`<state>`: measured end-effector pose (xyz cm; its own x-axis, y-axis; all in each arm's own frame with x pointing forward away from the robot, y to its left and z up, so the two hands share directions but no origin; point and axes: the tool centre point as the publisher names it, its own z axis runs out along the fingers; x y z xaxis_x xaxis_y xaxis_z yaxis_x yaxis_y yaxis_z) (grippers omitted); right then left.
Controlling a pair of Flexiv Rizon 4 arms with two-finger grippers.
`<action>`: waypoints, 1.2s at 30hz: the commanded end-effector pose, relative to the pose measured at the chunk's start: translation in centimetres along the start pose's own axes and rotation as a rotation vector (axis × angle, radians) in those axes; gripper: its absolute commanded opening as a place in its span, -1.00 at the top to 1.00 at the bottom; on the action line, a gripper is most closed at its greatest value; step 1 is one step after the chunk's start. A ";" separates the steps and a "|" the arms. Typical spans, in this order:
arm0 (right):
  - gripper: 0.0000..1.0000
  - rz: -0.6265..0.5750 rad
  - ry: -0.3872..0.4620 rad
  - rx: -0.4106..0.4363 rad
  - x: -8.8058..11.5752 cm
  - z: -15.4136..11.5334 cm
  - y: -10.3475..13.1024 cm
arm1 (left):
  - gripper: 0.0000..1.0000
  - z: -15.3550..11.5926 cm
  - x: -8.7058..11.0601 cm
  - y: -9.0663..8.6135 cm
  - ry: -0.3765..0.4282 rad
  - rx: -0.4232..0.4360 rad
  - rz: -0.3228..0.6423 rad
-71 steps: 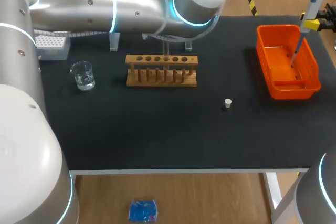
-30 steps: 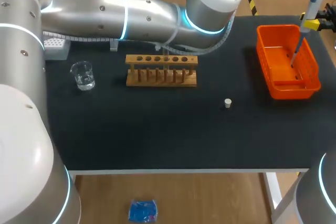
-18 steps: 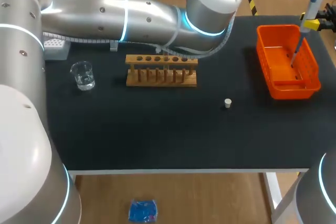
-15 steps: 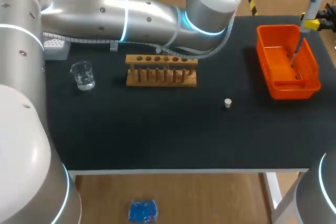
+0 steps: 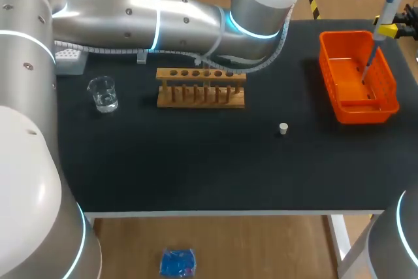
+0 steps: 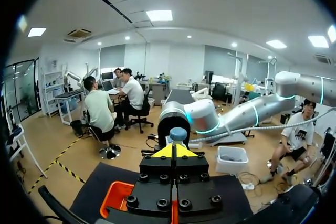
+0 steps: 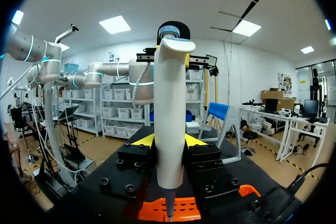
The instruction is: Invert the test tube, pick up the pipette, mount the tip to pipette, aspirate from beaker and dispense into the tube, eject the tip, return the pipette, and cap with the stopper.
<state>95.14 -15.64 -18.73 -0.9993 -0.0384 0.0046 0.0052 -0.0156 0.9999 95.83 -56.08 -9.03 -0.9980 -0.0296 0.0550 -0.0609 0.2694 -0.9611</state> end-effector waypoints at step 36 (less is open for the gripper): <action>1.00 0.000 0.006 0.000 -0.2 -0.2 0.0 | 1.00 1.4 0.2 2.4 0.014 -0.015 -0.031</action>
<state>94.94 -15.77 -19.45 -0.9993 -0.0367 0.0043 0.0048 -0.0140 0.9999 95.64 -56.35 -10.62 -0.9958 -0.0244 0.0879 -0.0912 0.2820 -0.9551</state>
